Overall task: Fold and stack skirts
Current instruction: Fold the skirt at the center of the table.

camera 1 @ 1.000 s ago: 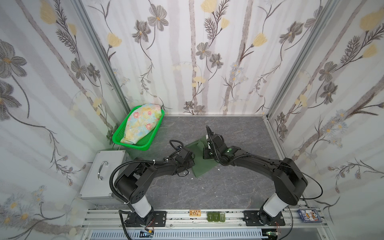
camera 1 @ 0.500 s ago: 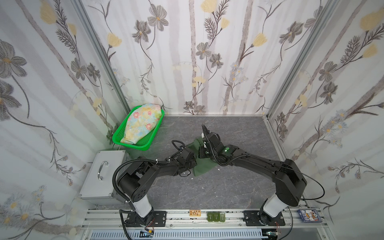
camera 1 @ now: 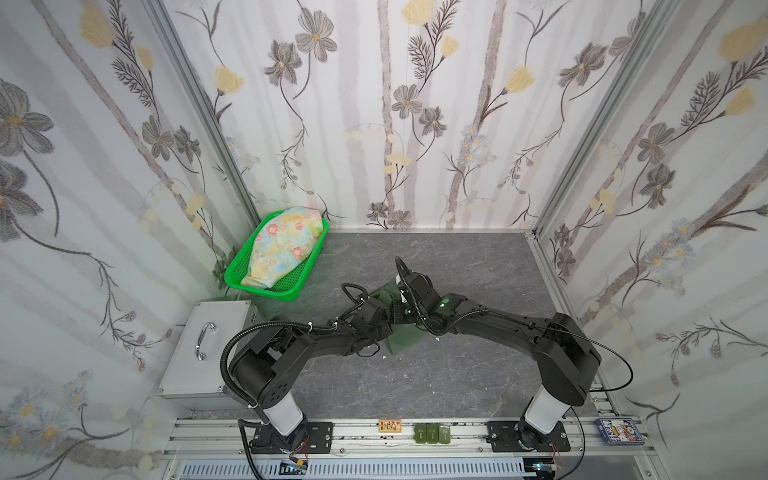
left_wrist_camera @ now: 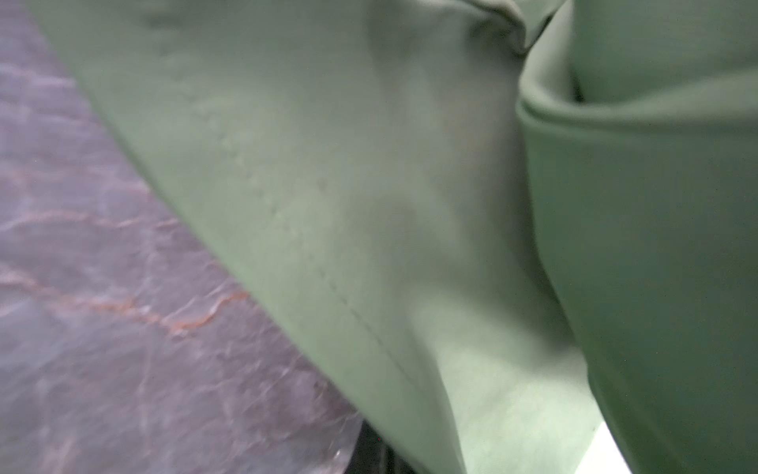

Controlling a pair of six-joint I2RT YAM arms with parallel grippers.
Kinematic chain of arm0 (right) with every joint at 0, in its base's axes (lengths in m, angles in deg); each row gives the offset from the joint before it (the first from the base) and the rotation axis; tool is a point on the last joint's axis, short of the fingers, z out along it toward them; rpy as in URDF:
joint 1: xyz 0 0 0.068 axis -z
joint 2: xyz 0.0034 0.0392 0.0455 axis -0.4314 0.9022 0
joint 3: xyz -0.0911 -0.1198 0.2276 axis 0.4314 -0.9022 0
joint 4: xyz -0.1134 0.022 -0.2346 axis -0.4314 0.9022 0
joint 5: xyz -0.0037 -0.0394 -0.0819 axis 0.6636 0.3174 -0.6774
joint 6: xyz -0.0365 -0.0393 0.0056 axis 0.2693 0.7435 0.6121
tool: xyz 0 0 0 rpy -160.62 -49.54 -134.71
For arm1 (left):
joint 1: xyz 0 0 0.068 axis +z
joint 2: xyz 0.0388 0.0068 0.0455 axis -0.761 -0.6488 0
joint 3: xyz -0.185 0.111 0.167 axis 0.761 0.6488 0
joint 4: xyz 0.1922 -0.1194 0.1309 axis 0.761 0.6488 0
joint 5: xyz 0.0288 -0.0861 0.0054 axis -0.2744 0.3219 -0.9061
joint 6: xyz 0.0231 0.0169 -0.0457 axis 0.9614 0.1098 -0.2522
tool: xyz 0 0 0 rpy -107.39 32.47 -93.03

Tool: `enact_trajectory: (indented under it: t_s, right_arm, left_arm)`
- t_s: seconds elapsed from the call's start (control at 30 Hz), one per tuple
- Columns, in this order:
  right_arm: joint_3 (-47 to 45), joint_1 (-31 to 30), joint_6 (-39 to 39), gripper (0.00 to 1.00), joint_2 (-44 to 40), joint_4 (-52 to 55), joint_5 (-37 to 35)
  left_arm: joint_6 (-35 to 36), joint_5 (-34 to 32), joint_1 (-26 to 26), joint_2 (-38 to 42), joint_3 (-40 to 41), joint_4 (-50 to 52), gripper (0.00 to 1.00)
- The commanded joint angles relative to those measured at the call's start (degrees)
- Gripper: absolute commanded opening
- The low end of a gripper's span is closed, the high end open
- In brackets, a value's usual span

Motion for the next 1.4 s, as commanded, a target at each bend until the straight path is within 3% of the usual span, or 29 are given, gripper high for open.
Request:
enact_trajectory:
  t_s: [0.0,0.1,0.13,0.2,0.27,0.63,1.37]
  right_arm:
    - [-0.54,-0.08,-1.52,0.00,0.56,-3.87,1.22]
    - [-0.73,-0.21,-1.82,0.00,1.06,-4.32,1.44]
    - [-0.68,-0.22,-1.88,0.00,1.24,-4.37,1.46]
    - [-0.99,-0.21,-1.98,0.00,1.37,-4.63,1.44]
    - [-1.21,-0.19,-1.99,0.00,1.48,-4.88,1.42]
    - [-0.92,-1.06,-2.18,0.00,2.75,-5.57,1.56]
    - [5.36,-2.11,-2.85,0.00,9.45,-4.26,1.65]
  left_arm:
    - [-1.52,-0.04,-0.06,2.42,1.54,2.37,0.00]
    - [-1.95,0.89,0.06,5.17,2.71,2.55,0.00]
    - [-2.34,1.30,0.15,6.11,3.16,2.61,0.07]
    - [-3.42,2.02,0.21,7.99,3.96,2.71,0.37]
    - [-4.16,2.16,0.26,9.97,4.57,3.93,0.44]
    - [-5.32,-0.55,2.65,19.49,9.44,9.53,0.44]
    - [-2.75,-2.15,4.18,18.69,9.33,9.67,0.43]
